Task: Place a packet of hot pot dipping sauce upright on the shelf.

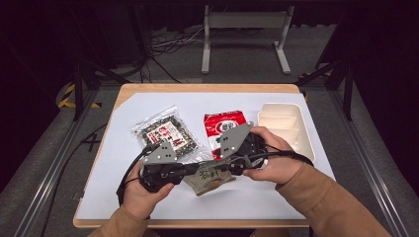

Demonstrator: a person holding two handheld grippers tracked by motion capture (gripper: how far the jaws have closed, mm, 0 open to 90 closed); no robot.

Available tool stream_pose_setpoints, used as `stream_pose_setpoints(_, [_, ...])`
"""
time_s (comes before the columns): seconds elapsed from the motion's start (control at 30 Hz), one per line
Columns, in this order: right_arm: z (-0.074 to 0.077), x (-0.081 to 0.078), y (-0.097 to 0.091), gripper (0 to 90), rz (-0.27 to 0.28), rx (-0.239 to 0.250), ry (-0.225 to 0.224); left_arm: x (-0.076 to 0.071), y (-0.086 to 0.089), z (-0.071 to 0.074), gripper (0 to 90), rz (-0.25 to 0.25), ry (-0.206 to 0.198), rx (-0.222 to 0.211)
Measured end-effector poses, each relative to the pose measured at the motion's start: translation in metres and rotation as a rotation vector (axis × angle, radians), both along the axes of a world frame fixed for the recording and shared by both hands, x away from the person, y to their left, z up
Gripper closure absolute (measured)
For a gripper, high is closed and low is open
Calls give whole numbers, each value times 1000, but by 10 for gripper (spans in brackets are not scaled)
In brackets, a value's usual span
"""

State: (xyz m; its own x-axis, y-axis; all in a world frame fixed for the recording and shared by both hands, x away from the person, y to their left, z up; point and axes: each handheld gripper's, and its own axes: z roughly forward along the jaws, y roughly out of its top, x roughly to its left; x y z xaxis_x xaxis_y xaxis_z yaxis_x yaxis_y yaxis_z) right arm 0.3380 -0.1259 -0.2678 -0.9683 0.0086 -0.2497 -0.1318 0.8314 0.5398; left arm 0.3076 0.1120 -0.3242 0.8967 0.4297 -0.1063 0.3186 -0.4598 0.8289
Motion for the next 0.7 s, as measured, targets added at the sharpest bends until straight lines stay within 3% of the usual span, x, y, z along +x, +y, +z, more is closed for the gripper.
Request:
stream_pose_setpoints(0.37, [-17,4,15,653,20,-103,31,-2,-5,-1,896,-15,2,9])
stream_pose_setpoints(0.7, [-26,6,22,803,48,-158,27,-3,-5,-1,896,-28,3,-2])
